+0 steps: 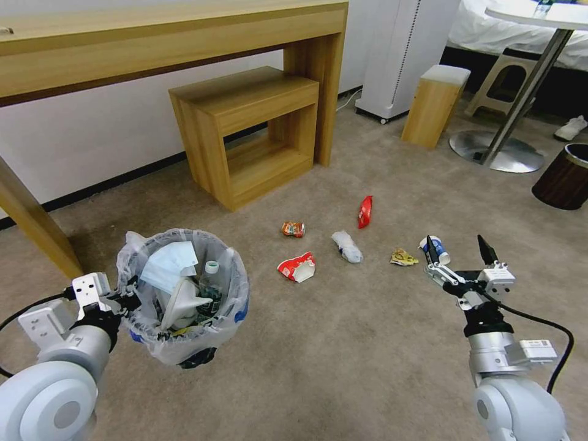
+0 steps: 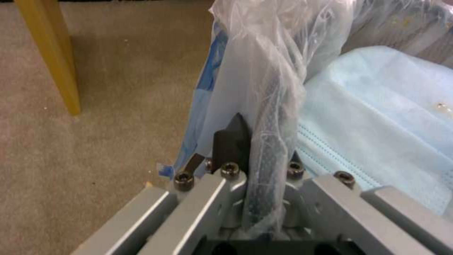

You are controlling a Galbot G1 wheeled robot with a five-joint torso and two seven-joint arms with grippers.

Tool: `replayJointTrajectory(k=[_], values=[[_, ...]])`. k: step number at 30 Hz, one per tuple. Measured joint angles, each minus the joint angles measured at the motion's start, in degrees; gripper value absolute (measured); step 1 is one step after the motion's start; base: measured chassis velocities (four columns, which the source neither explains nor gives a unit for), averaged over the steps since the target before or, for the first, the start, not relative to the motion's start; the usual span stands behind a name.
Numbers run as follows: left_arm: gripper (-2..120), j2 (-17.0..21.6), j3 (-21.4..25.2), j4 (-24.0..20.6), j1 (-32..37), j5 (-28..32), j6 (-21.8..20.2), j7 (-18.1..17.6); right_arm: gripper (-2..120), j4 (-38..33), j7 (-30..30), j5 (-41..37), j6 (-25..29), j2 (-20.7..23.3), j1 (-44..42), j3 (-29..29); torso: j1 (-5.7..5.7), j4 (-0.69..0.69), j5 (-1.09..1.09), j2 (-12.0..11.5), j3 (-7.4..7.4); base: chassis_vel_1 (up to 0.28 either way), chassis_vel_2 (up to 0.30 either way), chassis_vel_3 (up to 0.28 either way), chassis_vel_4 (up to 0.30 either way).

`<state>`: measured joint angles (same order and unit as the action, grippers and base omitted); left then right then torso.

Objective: Pick up the trash bin and place the garbage on the floor into it.

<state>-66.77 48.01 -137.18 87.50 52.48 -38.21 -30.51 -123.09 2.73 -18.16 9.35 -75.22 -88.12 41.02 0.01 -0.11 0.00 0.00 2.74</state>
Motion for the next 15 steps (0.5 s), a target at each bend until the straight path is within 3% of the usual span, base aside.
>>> replayJointTrajectory(k=[8, 15], values=[[1, -0.1, -0.1, 0.3, -0.4, -0.1, 0.0, 0.2, 100, 0.5, 0.7, -0.2, 0.8, -0.1, -0.1, -0.1, 0.00, 0.00, 0.00, 0.0, -0.01, 0.000, 0.000, 0.000, 0.000], [1, -0.3, -0.1, 0.2, -0.5, -0.4, 0.0, 0.6, 100, 0.9, 0.8, -0.3, 1.2, 0.1, -0.2, 0.1, 0.00, -0.01, 0.02, 0.0, -0.01, -0.126, 0.098, 0.103, -0.114]])
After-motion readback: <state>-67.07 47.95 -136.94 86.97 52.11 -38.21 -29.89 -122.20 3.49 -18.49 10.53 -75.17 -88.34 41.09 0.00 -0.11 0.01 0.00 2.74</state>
